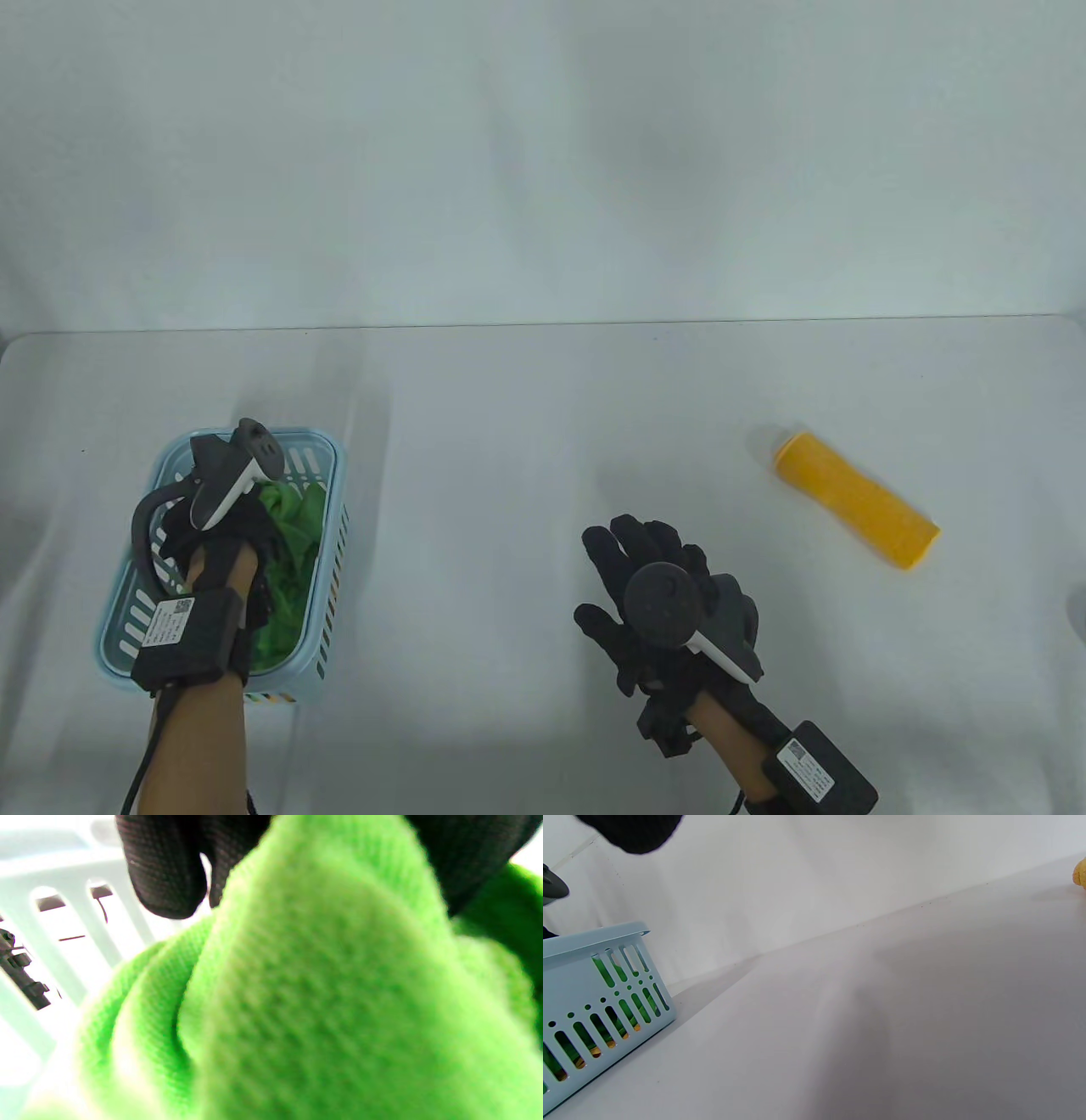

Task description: Roll square towel into towel roll

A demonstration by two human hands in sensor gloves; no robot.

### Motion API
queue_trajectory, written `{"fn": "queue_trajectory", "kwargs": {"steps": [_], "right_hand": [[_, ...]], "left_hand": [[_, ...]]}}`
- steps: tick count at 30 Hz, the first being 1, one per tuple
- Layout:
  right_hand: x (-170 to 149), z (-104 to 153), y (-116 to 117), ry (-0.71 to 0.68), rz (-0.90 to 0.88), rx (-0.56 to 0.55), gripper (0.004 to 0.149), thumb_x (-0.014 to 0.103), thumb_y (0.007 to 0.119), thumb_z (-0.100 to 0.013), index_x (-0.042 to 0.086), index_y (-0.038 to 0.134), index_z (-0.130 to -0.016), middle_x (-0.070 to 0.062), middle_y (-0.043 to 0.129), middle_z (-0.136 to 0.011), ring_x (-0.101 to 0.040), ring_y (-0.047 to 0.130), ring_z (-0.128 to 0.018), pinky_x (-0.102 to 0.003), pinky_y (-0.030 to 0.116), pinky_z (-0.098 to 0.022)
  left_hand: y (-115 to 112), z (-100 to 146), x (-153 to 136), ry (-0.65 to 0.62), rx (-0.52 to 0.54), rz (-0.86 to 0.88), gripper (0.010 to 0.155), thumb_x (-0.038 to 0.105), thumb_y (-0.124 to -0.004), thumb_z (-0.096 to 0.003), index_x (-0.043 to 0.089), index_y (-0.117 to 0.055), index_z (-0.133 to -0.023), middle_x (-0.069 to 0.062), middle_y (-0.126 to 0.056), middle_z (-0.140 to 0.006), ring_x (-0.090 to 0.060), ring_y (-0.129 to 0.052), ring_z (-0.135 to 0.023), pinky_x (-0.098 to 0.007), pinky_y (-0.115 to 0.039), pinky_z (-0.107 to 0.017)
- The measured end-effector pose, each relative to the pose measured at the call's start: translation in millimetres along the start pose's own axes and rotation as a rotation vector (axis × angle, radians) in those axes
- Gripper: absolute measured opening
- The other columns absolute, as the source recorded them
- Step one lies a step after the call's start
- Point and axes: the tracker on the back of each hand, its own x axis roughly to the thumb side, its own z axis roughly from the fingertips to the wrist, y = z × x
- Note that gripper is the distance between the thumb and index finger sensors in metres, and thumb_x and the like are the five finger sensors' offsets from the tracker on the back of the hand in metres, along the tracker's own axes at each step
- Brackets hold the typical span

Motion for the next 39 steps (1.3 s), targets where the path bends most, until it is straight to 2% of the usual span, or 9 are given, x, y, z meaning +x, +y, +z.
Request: {"fn": "queue_trajectory", "kwargs": {"steps": [12, 21, 28, 39], "right_hand": [[-5.9, 0.8, -3.6, 0.017, -0.016, -0.016, 0.078, 0.063, 0.066, -0.034, 0.045, 0.027, -0.099, 0.009, 0.025, -0.114, -0.034, 0.030, -0.109, -0.066, 0.031, -0.075], [-9.9, 0.3, -4.1, 0.039, -0.024, -0.020, 0.078, 0.063, 0.066, -0.034, 0.045, 0.028, -0.099, 0.009, 0.026, -0.114, -0.034, 0.030, -0.109, -0.066, 0.031, -0.074], [-10.6, 0.3, -4.6, 0.049, -0.031, -0.023, 0.078, 0.062, 0.066, -0.034, 0.044, 0.028, -0.100, 0.008, 0.029, -0.113, -0.034, 0.031, -0.109, -0.066, 0.032, -0.074], [-21.6, -1.3, -12.8, 0.111, -0.076, -0.064, 0.077, 0.062, 0.067, -0.035, 0.043, 0.030, -0.100, 0.008, 0.031, -0.113, -0.035, 0.034, -0.109, -0.066, 0.034, -0.074]], "left_hand": [[84.3, 57.0, -10.1, -0.071, 0.234, 0.221, 0.053, 0.041, -0.092, -0.0326, 0.033, -0.082, -0.083, 0.009, -0.081, -0.071, -0.013, -0.095, -0.056, -0.047, -0.079, -0.061], [139.4, 98.8, -12.0, -0.237, 0.382, 0.490, 0.052, 0.042, -0.091, -0.0335, 0.033, -0.081, -0.084, 0.009, -0.080, -0.072, -0.013, -0.095, -0.056, -0.047, -0.079, -0.061], [174.4, 129.5, -3.0, -0.425, 0.401, 0.730, 0.053, 0.042, -0.091, -0.0346, 0.033, -0.080, -0.085, 0.009, -0.079, -0.073, -0.013, -0.094, -0.057, -0.047, -0.078, -0.062], [212.3, 183.8, 36.8, -0.682, 0.423, 0.865, 0.052, 0.042, -0.090, -0.0353, 0.033, -0.079, -0.086, 0.009, -0.079, -0.074, -0.013, -0.094, -0.058, -0.047, -0.078, -0.062]]}}
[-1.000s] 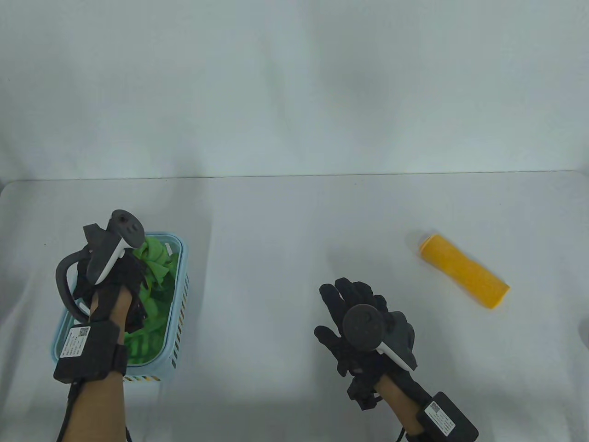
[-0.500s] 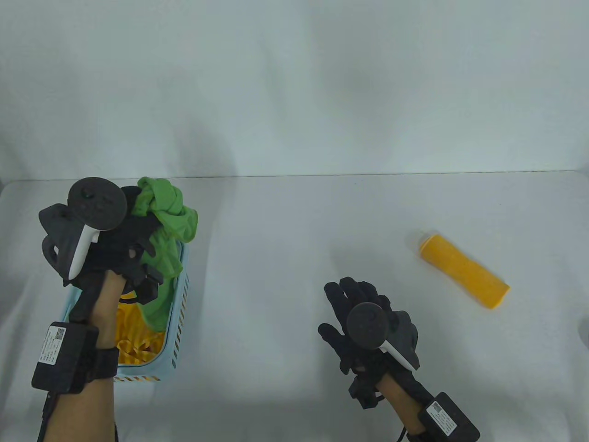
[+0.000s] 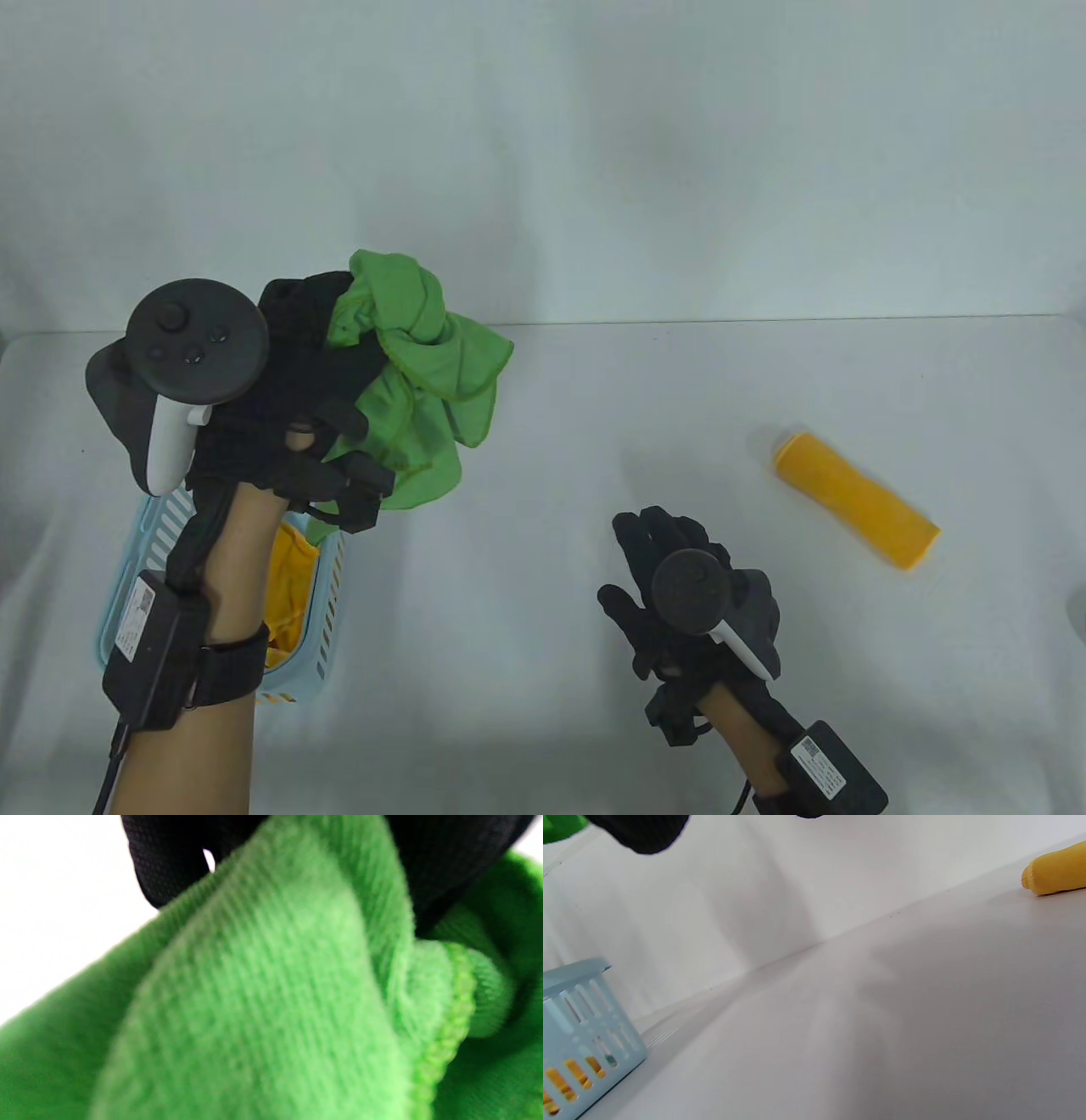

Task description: Roll square towel into towel roll

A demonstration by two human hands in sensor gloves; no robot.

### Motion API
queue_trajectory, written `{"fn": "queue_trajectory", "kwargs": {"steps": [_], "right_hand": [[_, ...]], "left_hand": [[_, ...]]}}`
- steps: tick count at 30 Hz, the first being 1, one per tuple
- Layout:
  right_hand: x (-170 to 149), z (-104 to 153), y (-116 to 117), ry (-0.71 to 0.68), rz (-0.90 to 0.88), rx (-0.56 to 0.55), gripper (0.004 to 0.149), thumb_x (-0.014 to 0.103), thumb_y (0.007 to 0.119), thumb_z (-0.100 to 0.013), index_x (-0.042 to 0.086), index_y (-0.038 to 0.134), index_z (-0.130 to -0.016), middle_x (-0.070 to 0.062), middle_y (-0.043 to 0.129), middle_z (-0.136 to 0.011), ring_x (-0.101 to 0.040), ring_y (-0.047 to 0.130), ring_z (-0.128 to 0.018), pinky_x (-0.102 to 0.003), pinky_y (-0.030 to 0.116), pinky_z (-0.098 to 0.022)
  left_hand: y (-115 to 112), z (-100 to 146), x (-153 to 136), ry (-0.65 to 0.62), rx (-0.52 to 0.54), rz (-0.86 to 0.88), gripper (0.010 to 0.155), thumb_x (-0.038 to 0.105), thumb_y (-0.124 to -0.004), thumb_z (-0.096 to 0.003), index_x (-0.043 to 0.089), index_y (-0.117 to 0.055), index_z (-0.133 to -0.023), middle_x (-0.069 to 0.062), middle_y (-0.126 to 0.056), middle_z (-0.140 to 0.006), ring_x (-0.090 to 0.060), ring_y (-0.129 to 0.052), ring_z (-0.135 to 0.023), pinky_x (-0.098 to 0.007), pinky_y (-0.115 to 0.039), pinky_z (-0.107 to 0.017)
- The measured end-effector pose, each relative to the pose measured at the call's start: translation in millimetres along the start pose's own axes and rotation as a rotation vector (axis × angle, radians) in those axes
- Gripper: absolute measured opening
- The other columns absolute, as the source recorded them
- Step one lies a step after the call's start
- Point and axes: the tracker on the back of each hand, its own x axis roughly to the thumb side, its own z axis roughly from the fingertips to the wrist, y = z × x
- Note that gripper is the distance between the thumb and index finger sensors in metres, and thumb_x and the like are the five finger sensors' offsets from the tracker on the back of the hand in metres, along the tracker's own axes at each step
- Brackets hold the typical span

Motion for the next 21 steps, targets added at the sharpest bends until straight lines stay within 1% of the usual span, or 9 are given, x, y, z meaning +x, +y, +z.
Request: {"fn": "queue_trajectory", "kwargs": {"steps": [3, 6, 8, 11, 15, 19, 21], "right_hand": [[-5.6, -0.8, -5.2, 0.030, -0.033, -0.026, 0.076, 0.061, 0.067, -0.035, 0.043, 0.031, -0.100, 0.007, 0.033, -0.113, -0.035, 0.035, -0.108, -0.065, 0.035, -0.074], [-9.8, -1.1, -9.2, 0.055, -0.055, -0.046, 0.076, 0.061, 0.067, -0.035, 0.042, 0.032, -0.100, 0.007, 0.034, -0.113, -0.035, 0.037, -0.108, -0.065, 0.036, -0.074], [-12.2, -1.2, -11.9, 0.066, -0.073, -0.060, 0.076, 0.060, 0.067, -0.035, 0.041, 0.033, -0.100, 0.007, 0.036, -0.113, -0.035, 0.038, -0.108, -0.065, 0.037, -0.074], [-14.7, -1.1, -15.0, 0.079, -0.097, -0.077, 0.075, 0.060, 0.067, -0.036, 0.041, 0.033, -0.100, 0.006, 0.037, -0.112, -0.035, 0.039, -0.107, -0.064, 0.038, -0.074], [-15.8, -0.9, -16.3, 0.082, -0.108, -0.084, 0.075, 0.060, 0.067, -0.036, 0.040, 0.034, -0.100, 0.006, 0.038, -0.112, -0.035, 0.041, -0.106, -0.064, 0.039, -0.074], [-15.8, -0.5, -16.0, 0.080, -0.108, -0.084, 0.075, 0.059, 0.067, -0.036, 0.040, 0.034, -0.100, 0.006, 0.039, -0.112, -0.035, 0.042, -0.106, -0.064, 0.040, -0.073], [-15.9, -0.4, -15.7, 0.080, -0.108, -0.084, 0.075, 0.059, 0.067, -0.036, 0.040, 0.034, -0.100, 0.006, 0.040, -0.112, -0.035, 0.042, -0.106, -0.064, 0.041, -0.073]], "left_hand": [[-6.0, 1.2, 18.5, -0.045, -0.016, 0.034, 0.053, 0.042, -0.090, -0.0355, 0.033, -0.079, -0.086, 0.010, -0.079, -0.074, -0.013, -0.094, -0.058, -0.047, -0.078, -0.062], [-13.8, 1.8, 27.3, -0.066, -0.036, 0.039, 0.053, 0.042, -0.090, -0.0355, 0.033, -0.079, -0.086, 0.009, -0.079, -0.074, -0.013, -0.094, -0.058, -0.047, -0.078, -0.062], [-21.6, 1.8, 28.1, -0.067, -0.059, 0.055, 0.053, 0.042, -0.090, -0.0356, 0.033, -0.079, -0.086, 0.009, -0.079, -0.074, -0.013, -0.094, -0.058, -0.047, -0.078, -0.062], [-38.4, 3.3, 23.7, -0.059, -0.106, 0.064, 0.053, 0.042, -0.090, -0.0356, 0.033, -0.079, -0.086, 0.009, -0.079, -0.074, -0.013, -0.094, -0.058, -0.047, -0.078, -0.062], [-69.0, 10.2, 11.5, -0.050, -0.160, 0.069, 0.052, 0.042, -0.090, -0.0354, 0.032, -0.080, -0.086, 0.009, -0.079, -0.074, -0.013, -0.094, -0.058, -0.047, -0.078, -0.062], [-102.5, 22.7, -7.4, -0.039, -0.209, 0.085, 0.053, 0.042, -0.090, -0.0353, 0.032, -0.079, -0.086, 0.009, -0.079, -0.074, -0.013, -0.094, -0.058, -0.047, -0.078, -0.062], [-113.7, 29.0, -17.2, -0.035, -0.221, 0.089, 0.053, 0.042, -0.090, -0.0353, 0.032, -0.080, -0.086, 0.009, -0.079, -0.074, -0.013, -0.094, -0.058, -0.047, -0.078, -0.062]]}}
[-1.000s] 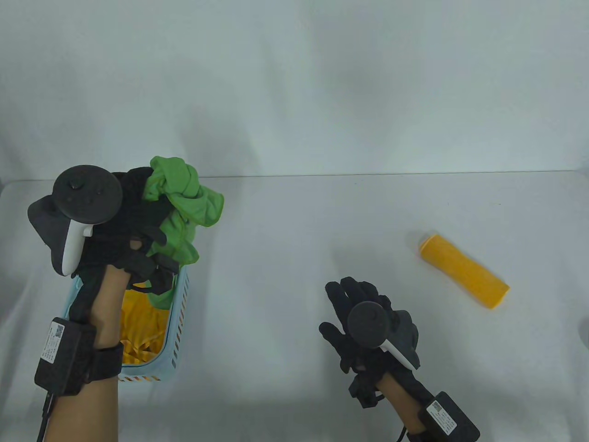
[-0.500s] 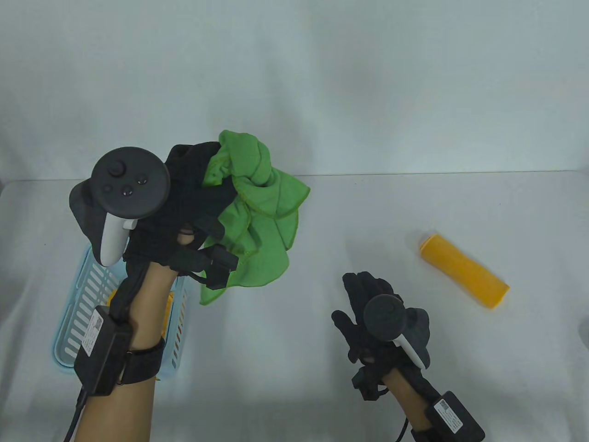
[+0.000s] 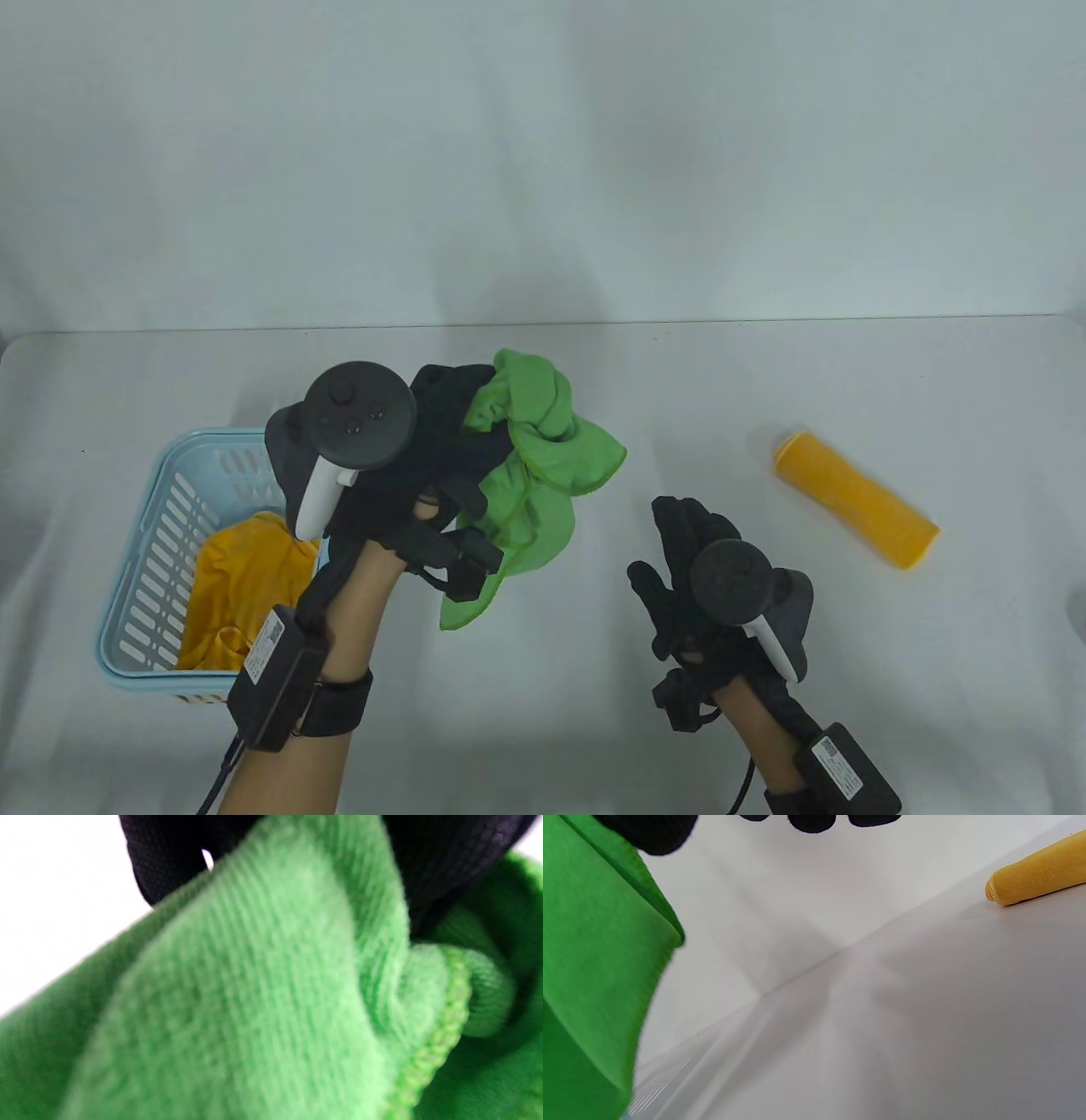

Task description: Roll square towel into towel roll

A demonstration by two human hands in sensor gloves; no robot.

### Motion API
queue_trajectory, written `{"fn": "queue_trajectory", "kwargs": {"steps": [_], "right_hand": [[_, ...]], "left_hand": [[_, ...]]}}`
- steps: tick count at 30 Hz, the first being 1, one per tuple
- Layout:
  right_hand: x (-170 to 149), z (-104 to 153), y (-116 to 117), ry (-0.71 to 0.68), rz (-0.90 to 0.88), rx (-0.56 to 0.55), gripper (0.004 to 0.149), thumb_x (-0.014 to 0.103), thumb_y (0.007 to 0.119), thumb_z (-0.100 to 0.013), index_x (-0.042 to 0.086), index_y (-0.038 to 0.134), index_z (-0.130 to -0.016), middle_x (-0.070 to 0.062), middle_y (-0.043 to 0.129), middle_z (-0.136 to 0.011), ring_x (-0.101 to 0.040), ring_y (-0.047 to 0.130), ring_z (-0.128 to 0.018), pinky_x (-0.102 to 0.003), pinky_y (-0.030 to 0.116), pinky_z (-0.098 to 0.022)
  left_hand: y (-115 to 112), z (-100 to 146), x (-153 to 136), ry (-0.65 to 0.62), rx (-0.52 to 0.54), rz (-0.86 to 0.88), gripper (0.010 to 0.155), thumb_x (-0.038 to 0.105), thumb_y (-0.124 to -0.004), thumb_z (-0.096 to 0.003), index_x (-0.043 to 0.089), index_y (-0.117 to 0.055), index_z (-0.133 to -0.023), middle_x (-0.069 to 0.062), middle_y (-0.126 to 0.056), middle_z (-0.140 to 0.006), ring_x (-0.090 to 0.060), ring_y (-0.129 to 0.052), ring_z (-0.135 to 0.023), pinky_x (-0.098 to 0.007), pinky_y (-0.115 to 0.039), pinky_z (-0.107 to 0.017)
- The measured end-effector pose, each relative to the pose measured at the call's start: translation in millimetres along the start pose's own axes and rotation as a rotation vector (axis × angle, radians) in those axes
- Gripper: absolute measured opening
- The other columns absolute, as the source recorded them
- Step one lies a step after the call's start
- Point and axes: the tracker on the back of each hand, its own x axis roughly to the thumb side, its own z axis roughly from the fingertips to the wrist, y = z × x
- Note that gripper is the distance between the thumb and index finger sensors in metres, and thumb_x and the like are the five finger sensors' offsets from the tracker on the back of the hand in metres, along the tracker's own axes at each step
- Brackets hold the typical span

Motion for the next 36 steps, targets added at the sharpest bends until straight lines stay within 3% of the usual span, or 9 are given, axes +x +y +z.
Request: {"fn": "queue_trajectory", "kwargs": {"steps": [3, 10, 14, 20, 23, 26, 28, 32, 36], "right_hand": [[-1.0, -0.9, 1.6, 0.008, -0.005, 0.010, 0.074, 0.059, 0.067, -0.036, 0.039, 0.035, -0.100, 0.006, 0.041, -0.111, -0.035, 0.043, -0.106, -0.063, 0.041, -0.073], [-8.0, -8.0, 14.3, 0.049, -0.026, 0.108, 0.071, 0.055, 0.072, -0.036, 0.039, 0.041, -0.099, 0.006, 0.047, -0.110, -0.036, 0.048, -0.104, -0.062, 0.046, -0.073], [-12.5, -14.0, 30.3, 0.062, -0.076, 0.242, 0.067, 0.051, 0.075, -0.036, 0.042, 0.048, -0.097, 0.006, 0.054, -0.108, -0.035, 0.056, -0.102, -0.060, 0.052, -0.071], [-14.0, -22.5, 58.8, 0.039, -0.281, 0.479, 0.066, 0.047, 0.078, -0.038, 0.051, 0.047, -0.096, 0.006, 0.050, -0.110, -0.035, 0.054, -0.102, -0.060, 0.051, -0.071], [-13.9, -23.5, 65.2, 0.036, -0.383, 0.523, 0.056, 0.045, 0.079, -0.038, 0.050, 0.061, -0.090, 0.005, 0.056, -0.108, -0.035, 0.056, -0.102, -0.060, 0.051, -0.071], [-14.0, -23.1, 63.1, 0.029, -0.441, 0.514, 0.042, 0.044, 0.080, -0.037, 0.045, 0.077, -0.079, 0.005, 0.062, -0.105, -0.035, 0.060, -0.100, -0.060, 0.052, -0.070], [-15.3, -22.9, 59.7, 0.034, -0.464, 0.503, 0.038, 0.044, 0.079, -0.038, 0.044, 0.079, -0.076, 0.006, 0.065, -0.103, -0.034, 0.063, -0.099, -0.060, 0.053, -0.070], [-21.7, -25.1, 51.4, 0.065, -0.539, 0.449, 0.039, 0.043, 0.075, -0.040, 0.040, 0.073, -0.079, 0.005, 0.071, -0.099, -0.032, 0.073, -0.093, -0.058, 0.060, -0.067], [-27.6, -26.8, 40.0, 0.102, -0.628, 0.377, 0.042, 0.040, 0.074, -0.040, 0.040, 0.065, -0.081, 0.004, 0.084, -0.084, -0.028, 0.086, -0.081, -0.056, 0.067, -0.063]], "left_hand": [[-18.4, 9.7, -21.7, 0.006, -0.014, 0.051, 0.053, 0.042, -0.090, -0.0353, 0.032, -0.080, -0.086, 0.009, -0.079, -0.074, -0.013, -0.094, -0.058, -0.047, -0.078, -0.062], [-35.3, 27.4, -48.8, -0.012, -0.017, 0.151, 0.053, 0.042, -0.090, -0.0356, 0.032, -0.079, -0.086, 0.009, -0.079, -0.074, -0.013, -0.094, -0.058, -0.047, -0.078, -0.062], [-44.9, 35.3, -57.6, -0.033, -0.063, 0.202, 0.053, 0.042, -0.090, -0.0357, 0.032, -0.079, -0.086, 0.009, -0.078, -0.074, -0.013, -0.093, -0.058, -0.048, -0.077, -0.062], [-50.6, 45.9, -60.5, -0.049, -0.109, 0.255, 0.053, 0.042, -0.090, -0.0356, 0.032, -0.079, -0.086, 0.009, -0.079, -0.074, -0.014, -0.094, -0.058, -0.047, -0.078, -0.062], [-52.6, 46.2, -60.1, -0.060, -0.136, 0.276, 0.053, 0.042, -0.090, -0.0356, 0.032, -0.079, -0.086, 0.008, -0.079, -0.074, -0.014, -0.094, -0.058, -0.048, -0.078, -0.062], [-51.6, 46.9, -60.7, -0.058, -0.130, 0.266, 0.053, 0.042, -0.090, -0.0356, 0.032, -0.080, -0.086, 0.008, -0.079, -0.074, -0.014, -0.094, -0.058, -0.048, -0.078, -0.062], [-49.7, 47.0, -62.2, -0.055, -0.124, 0.264, 0.053, 0.042, -0.090, -0.0355, 0.032, -0.079, -0.086, 0.008, -0.079, -0.074, -0.014, -0.094, -0.058, -0.048, -0.078, -0.061], [-46.0, 45.8, -69.6, -0.027, -0.102, 0.255, 0.053, 0.042, -0.090, -0.0356, 0.031, -0.079, -0.086, 0.008, -0.079, -0.074, -0.014, -0.094, -0.058, -0.048, -0.078, -0.061], [-45.0, 43.1, -79.7, 0.021, -0.077, 0.204, 0.053, 0.042, -0.090, -0.0355, 0.031, -0.079, -0.086, 0.008, -0.079, -0.074, -0.014, -0.094, -0.058, -0.048, -0.078, -0.061]]}}
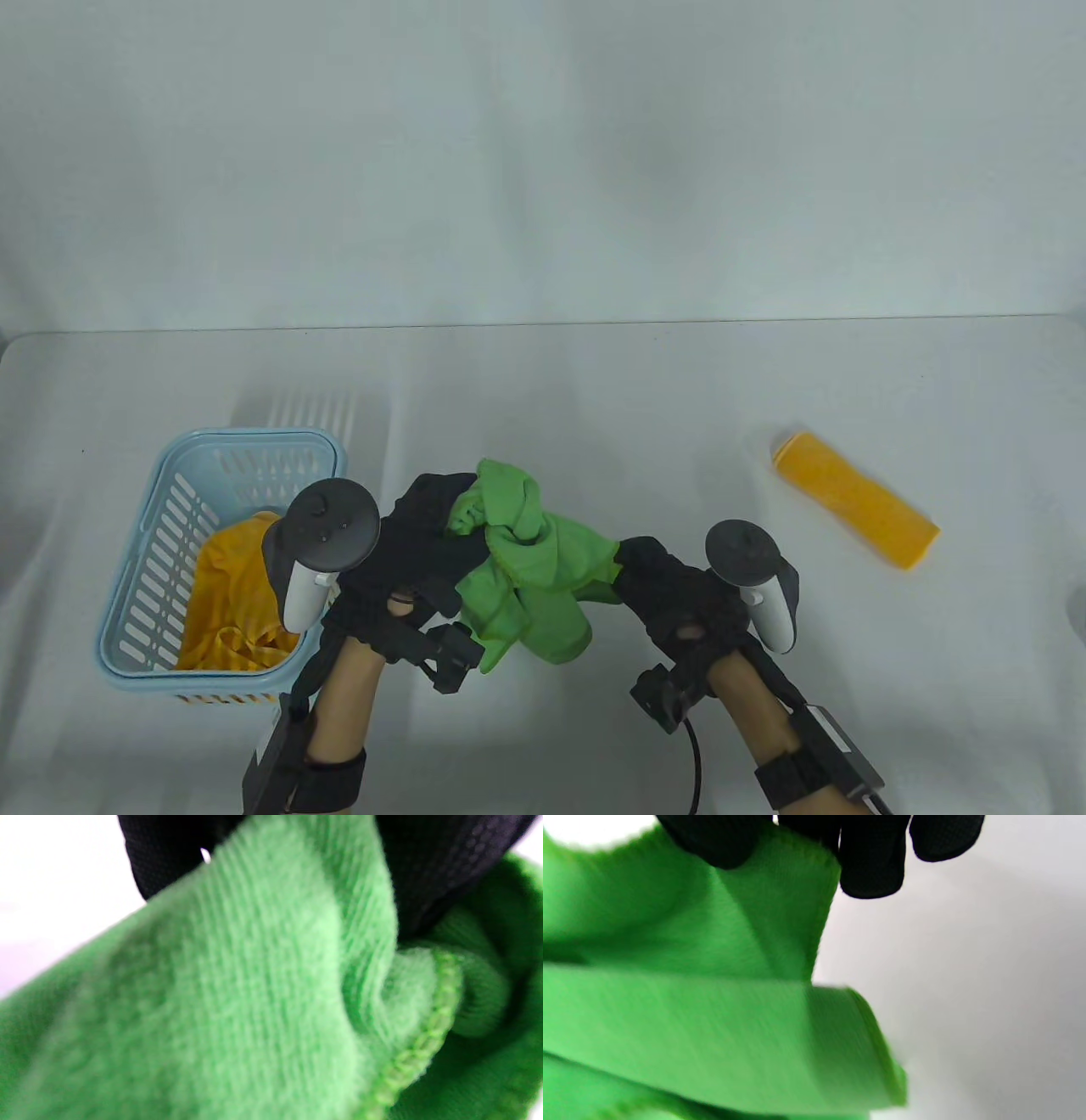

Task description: Roll square towel into towel roll

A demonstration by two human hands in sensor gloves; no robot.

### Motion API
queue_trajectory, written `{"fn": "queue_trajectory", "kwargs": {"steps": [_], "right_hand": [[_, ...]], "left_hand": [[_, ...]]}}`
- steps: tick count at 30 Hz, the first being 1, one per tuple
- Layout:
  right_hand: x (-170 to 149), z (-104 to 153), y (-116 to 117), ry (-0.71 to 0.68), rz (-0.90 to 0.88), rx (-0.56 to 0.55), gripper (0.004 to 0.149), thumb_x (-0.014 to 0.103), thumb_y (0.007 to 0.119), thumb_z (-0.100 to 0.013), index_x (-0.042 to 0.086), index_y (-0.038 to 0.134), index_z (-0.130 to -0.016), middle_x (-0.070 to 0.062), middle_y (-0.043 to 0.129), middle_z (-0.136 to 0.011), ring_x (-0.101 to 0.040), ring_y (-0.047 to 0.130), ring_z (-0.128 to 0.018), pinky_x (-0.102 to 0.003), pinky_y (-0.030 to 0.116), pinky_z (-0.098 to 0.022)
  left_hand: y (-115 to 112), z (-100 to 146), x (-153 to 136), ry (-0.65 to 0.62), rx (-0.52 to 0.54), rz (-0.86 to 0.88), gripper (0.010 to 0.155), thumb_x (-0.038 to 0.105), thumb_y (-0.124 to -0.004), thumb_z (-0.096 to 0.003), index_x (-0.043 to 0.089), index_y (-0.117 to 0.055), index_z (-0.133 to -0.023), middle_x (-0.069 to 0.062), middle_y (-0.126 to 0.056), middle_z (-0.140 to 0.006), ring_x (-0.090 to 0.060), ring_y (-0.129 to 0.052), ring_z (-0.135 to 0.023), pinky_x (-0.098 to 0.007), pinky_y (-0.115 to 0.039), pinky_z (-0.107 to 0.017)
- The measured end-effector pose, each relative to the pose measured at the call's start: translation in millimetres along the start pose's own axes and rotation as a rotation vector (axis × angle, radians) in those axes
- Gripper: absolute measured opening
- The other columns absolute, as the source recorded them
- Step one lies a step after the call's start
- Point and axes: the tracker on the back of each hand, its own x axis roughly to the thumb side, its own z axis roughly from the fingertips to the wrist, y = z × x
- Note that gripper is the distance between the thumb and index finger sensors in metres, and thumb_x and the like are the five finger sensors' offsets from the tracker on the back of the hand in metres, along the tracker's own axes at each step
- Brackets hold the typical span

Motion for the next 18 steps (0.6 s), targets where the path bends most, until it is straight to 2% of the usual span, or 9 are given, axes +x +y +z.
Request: {"fn": "queue_trajectory", "kwargs": {"steps": [3, 6, 9, 18], "right_hand": [[4.0, 4.0, -9.6, -0.016, -0.034, -0.072, 0.042, 0.034, 0.076, -0.040, 0.041, 0.063, -0.080, 0.008, 0.089, -0.069, -0.024, 0.093, -0.067, -0.053, 0.071, -0.060], [8.9, 8.9, -19.6, -0.036, -0.036, -0.112, 0.041, 0.033, 0.077, -0.040, 0.041, 0.066, -0.079, 0.005, 0.088, -0.068, -0.025, 0.091, -0.065, -0.053, 0.069, -0.060], [14.2, 15.0, -27.4, -0.056, -0.014, -0.203, 0.040, 0.032, 0.079, -0.039, 0.039, 0.070, -0.078, 0.004, 0.089, -0.066, -0.025, 0.091, -0.063, -0.054, 0.069, -0.060], [35.4, 33.4, -34.9, -0.147, 0.019, -0.344, 0.040, 0.033, 0.080, -0.038, 0.034, 0.073, -0.078, 0.002, 0.090, -0.064, -0.025, 0.092, -0.059, -0.054, 0.070, -0.059]], "left_hand": [[-0.3, -1.9, -5.9, 0.033, 0.009, -0.020, 0.053, 0.042, -0.090, -0.0355, 0.031, -0.079, -0.086, 0.008, -0.079, -0.074, -0.014, -0.094, -0.058, -0.048, -0.078, -0.061], [-4.2, -4.8, -12.8, 0.071, -0.002, -0.042, 0.053, 0.041, -0.091, -0.0355, 0.031, -0.079, -0.086, 0.008, -0.079, -0.074, -0.015, -0.094, -0.058, -0.048, -0.078, -0.061], [-11.3, -8.4, -20.1, 0.106, -0.026, -0.084, 0.053, 0.041, -0.090, -0.0356, 0.031, -0.079, -0.087, 0.008, -0.079, -0.074, -0.015, -0.094, -0.058, -0.048, -0.077, -0.061], [-38.9, -18.5, -46.8, 0.214, -0.127, -0.222, 0.054, 0.040, -0.090, -0.0357, 0.032, -0.078, -0.088, 0.006, -0.076, -0.079, -0.017, -0.093, -0.063, -0.050, -0.075, -0.063]]}}
